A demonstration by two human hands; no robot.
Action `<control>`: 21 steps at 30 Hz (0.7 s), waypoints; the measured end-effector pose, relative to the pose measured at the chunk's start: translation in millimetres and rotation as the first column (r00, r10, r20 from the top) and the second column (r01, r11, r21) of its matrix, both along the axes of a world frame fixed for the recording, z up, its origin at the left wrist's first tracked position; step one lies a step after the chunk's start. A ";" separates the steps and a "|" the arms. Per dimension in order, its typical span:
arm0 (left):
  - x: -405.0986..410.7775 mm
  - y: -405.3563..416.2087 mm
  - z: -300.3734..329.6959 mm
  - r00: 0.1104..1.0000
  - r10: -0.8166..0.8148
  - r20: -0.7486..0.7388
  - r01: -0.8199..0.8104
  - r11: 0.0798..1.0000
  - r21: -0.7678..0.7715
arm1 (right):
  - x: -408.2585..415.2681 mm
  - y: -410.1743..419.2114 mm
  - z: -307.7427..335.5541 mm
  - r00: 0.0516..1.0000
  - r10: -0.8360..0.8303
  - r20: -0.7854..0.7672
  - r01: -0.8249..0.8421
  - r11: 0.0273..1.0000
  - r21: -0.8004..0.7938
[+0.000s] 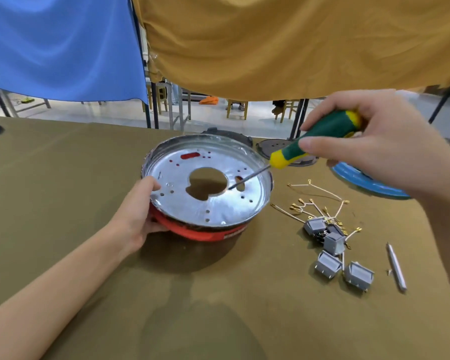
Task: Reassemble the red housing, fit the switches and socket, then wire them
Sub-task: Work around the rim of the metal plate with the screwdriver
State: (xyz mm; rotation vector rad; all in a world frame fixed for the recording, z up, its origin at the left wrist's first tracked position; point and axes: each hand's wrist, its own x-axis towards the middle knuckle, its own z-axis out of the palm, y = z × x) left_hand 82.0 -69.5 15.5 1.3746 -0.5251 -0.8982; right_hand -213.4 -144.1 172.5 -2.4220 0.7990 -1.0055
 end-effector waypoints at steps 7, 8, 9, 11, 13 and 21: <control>18.7 8.0 11.1 0.981 -0.134 0.140 0.097 0.964 0.248 | -19.9 -58.1 -21.1 0.935 -0.210 0.287 0.027 0.845 0.534; 23.3 8.8 11.9 0.977 -0.139 0.160 0.089 0.954 0.286 | -24.4 -67.7 -27.1 0.926 -0.238 0.292 0.012 0.794 0.608; 27.2 9.4 12.7 0.974 -0.143 0.173 0.081 0.944 0.320 | -29.3 -76.8 -33.6 0.920 -0.254 0.298 -0.016 0.737 0.675; 33.1 10.1 13.8 0.965 -0.165 0.202 0.077 0.920 0.383 | -39.7 -91.6 -46.6 0.922 -0.259 0.288 -0.071 0.618 0.783; 38.1 11.6 14.0 0.947 -0.198 0.253 0.071 0.897 0.436 | -46.6 -100.2 -58.7 0.944 -0.233 0.233 -0.076 0.535 0.841; 41.2 -1.6 -5.3 0.940 -0.123 0.318 0.028 0.957 0.287 | -67.9 -100.0 -91.0 0.950 -0.204 0.237 -0.168 0.309 0.936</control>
